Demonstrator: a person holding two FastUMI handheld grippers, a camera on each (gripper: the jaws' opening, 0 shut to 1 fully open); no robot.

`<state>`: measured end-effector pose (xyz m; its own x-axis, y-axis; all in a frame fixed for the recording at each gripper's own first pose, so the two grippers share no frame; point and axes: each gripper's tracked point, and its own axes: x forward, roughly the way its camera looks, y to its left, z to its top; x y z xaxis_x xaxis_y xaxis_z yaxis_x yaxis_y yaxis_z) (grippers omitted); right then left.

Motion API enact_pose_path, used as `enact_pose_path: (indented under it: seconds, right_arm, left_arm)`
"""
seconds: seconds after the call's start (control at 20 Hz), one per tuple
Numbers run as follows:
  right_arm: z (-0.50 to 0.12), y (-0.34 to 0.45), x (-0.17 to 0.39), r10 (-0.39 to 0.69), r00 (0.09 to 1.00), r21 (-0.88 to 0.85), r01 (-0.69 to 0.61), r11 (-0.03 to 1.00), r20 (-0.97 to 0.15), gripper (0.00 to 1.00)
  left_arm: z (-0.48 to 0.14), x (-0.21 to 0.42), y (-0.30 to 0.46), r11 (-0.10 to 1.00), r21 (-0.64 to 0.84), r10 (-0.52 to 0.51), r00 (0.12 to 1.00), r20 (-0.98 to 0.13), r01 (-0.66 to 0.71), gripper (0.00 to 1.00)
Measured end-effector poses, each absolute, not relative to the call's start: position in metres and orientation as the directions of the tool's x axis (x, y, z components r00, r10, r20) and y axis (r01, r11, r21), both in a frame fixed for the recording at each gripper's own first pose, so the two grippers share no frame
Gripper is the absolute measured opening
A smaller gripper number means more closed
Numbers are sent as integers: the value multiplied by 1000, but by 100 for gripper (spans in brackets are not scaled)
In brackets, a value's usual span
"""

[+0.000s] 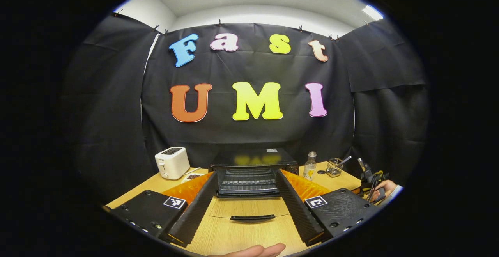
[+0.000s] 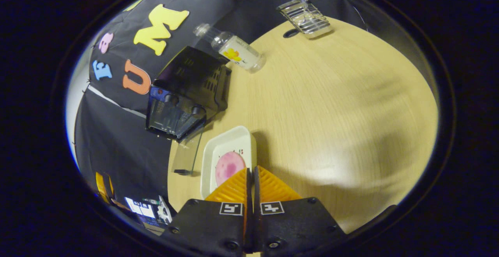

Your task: Open the electric oven with the left hand, put the food in, and close the electric oven.

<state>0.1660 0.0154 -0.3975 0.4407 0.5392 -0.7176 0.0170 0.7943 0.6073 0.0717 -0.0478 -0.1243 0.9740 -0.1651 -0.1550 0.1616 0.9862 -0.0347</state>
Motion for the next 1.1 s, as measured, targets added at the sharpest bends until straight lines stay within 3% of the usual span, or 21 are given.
enact_pose_path:
  seconds: [0.3,0.65,1.1]
  right_arm:
    - [-342,52,164,566,479,617,-64,785,-671,4]
    - [-295,129,158,629,480,654,-141,743,-611,1]
    - [-303,241,180,649,476,659,-174,731,-594,4]
  left_arm:
    - [-128,67,-28,988,-35,-156,977,-148,153,95]
    - [-135,59,14,993,-33,-115,983,-140,111,95]
    - [-152,52,56,998,-41,-59,989,-136,54,95]
